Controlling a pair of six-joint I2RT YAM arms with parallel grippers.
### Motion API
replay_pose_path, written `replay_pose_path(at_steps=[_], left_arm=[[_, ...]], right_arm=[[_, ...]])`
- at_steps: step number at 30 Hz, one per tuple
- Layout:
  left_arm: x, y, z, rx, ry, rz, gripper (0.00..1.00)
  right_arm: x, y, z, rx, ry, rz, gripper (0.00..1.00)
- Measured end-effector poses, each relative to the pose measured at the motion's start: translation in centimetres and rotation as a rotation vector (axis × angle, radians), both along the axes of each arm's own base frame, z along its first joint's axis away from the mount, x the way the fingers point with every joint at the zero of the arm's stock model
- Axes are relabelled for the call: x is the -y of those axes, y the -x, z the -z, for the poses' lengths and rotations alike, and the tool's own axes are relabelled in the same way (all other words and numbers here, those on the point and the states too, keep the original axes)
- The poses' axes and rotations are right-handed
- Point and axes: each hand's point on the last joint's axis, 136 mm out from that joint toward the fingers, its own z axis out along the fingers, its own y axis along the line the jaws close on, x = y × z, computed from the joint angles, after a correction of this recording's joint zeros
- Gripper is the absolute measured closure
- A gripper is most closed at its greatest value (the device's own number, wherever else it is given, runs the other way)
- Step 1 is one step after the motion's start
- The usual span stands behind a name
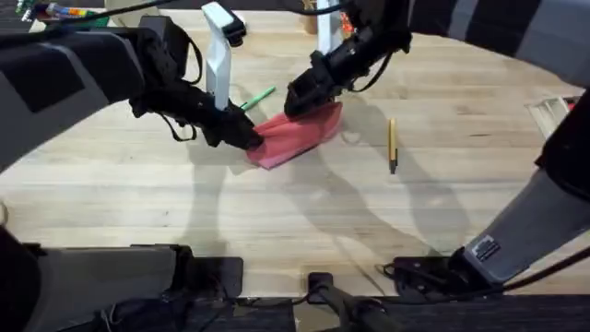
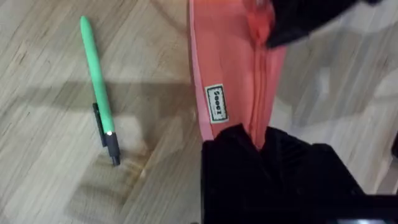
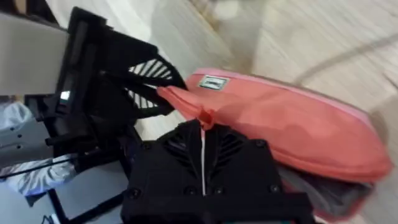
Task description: Unzip the bag, pick up the pens from the table one at a time and place them inside, then zip the bag closed.
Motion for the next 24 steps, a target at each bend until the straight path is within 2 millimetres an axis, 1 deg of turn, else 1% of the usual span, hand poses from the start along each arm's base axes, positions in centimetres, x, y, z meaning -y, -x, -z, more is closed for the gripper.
replay_pose_path(at_steps=[4,11,21,24], left_arm=[[0.0,0.0,0.0,0.0,0.0,0.0,0.959],[0.0,0.0,0.0,0.0,0.0,0.0,0.958],[0.0,0.0,0.0,0.0,-0.001,0.0,0.958],[0.0,0.0,0.0,0.0,-0.003,0.0,0.958]], right_arm=[[-1.5,0.8,-0.1,0.004,-0.006,-0.027,0.969],[-3.7,1.8,-0.4,0.016,-0.028,-0.054,0.969],[-5.5,3.1,-0.6,0.009,-0.033,-0.082,0.969],[-5.8,3.2,-0.6,0.016,-0.037,-0.088,0.968]])
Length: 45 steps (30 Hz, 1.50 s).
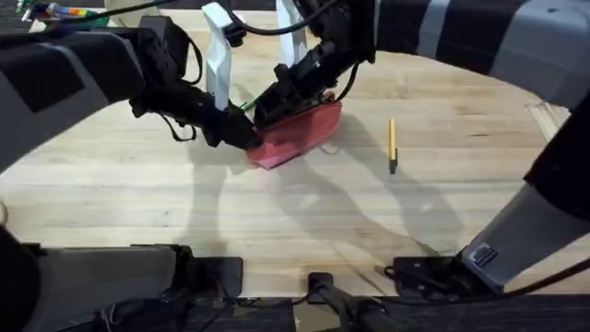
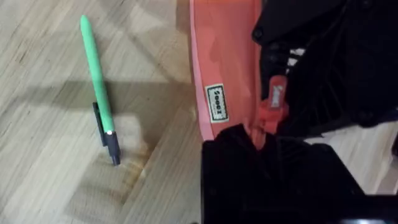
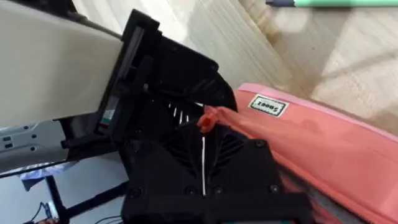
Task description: Unzip the bag, pick up the pens from the table one at a time and place them inside, then zip the bag closed.
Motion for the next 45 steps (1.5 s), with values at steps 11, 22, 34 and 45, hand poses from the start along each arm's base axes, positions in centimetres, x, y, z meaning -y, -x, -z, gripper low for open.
replay_pose_path(at_steps=[11,22,34,45], left_arm=[[0.0,0.0,0.0,0.002,0.002,0.0,0.959],[0.0,0.0,0.0,0.001,0.002,0.0,0.959],[0.0,0.0,0.0,0.002,0.002,0.0,0.959],[0.0,-0.4,-0.1,0.018,0.003,0.001,0.01]], right_arm=[[4.2,-2.4,-0.8,-0.01,0.049,0.119,0.364],[10.6,-4.3,-7.7,0.28,0.151,0.27,0.006],[12.3,-4.9,-9.1,0.39,0.203,0.293,0.006],[12.5,-5.0,-9.1,0.399,0.213,0.292,0.006]])
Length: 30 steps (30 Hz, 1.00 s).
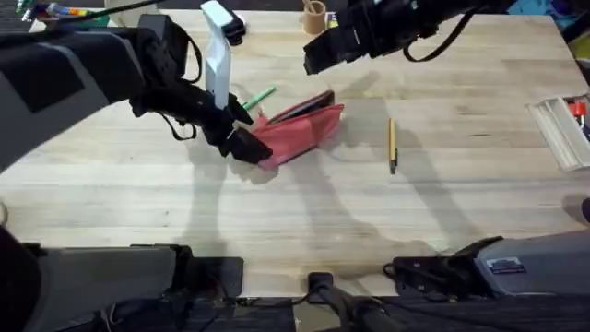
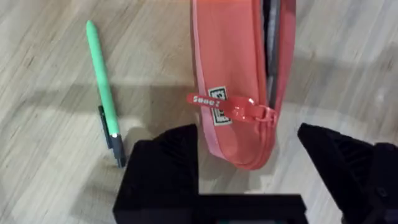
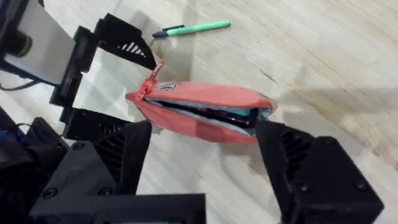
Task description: Unzip the bag, pick up the pens from the table one at a time and place them inside, then zip the bag closed.
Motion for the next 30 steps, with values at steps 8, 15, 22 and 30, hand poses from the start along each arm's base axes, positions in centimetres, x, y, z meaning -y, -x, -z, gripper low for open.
replay_pose_path(at_steps=[8,15,22,30], left_arm=[[0.0,0.3,0.0,-0.016,0.0,-0.001,0.006],[0.0,0.9,-0.8,-0.05,-0.001,-0.001,0.005],[-0.3,1.8,-5.1,0.093,-0.017,-0.011,0.005],[-0.9,3.1,-9.1,0.211,-0.034,-0.089,0.005]], right_arm=[[0.1,0.1,0.1,0.0,0.006,-0.004,0.006],[0.4,0.7,0.5,-0.015,0.029,-0.03,0.006],[0.4,0.8,0.5,-0.006,0.036,-0.047,0.006],[0.7,0.6,0.5,0.023,0.068,-0.067,0.006]])
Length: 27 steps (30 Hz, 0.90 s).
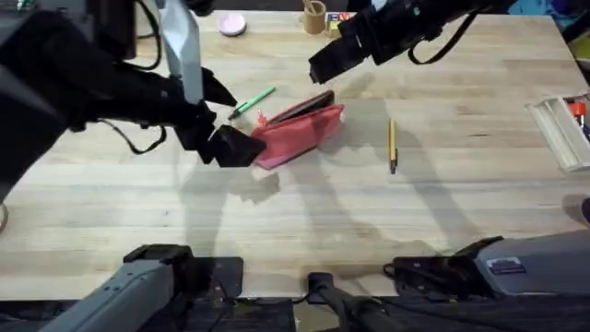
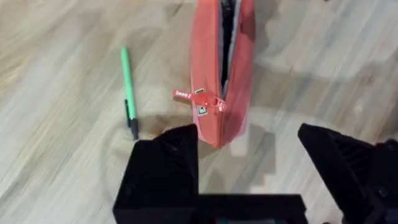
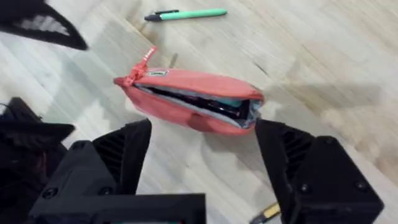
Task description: Unzip the bag, pick up the pens from the table one at a time and place them inside, then zip the bag closed.
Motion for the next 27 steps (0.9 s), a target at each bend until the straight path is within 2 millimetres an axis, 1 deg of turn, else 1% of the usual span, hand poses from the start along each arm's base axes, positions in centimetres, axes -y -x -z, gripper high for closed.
replay_pose_path(at_steps=[4,7,12,17,23,24,27], left_arm=[[-0.4,0.6,-1.6,0.037,0.003,-0.066,0.005],[-0.8,1.4,-2.4,0.048,-0.002,-0.111,0.005],[-1.1,3.0,-2.9,0.039,-0.007,-0.144,0.006],[-1.2,3.2,-3.1,0.047,-0.01,-0.155,0.006],[-1.2,3.1,-3.0,0.041,-0.008,-0.16,0.006],[-1.2,3.1,-3.0,0.04,-0.008,-0.16,0.006],[-1.2,3.1,-3.0,0.04,-0.008,-0.16,0.006]], right_arm=[[0.0,-0.2,-1.1,0.044,0.018,-0.03,0.006],[-0.1,-0.6,-2.1,0.087,0.032,-0.046,0.006],[-0.1,-0.7,-3.1,0.133,0.057,-0.077,0.006],[-0.4,-0.2,-3.5,0.161,0.088,-0.139,0.006],[-2.2,0.3,-4.0,0.274,0.127,-0.309,0.006],[-2.9,0.2,-4.4,0.346,0.147,-0.395,0.006],[-3.9,-0.2,-5.0,0.483,0.187,-0.54,0.006]])
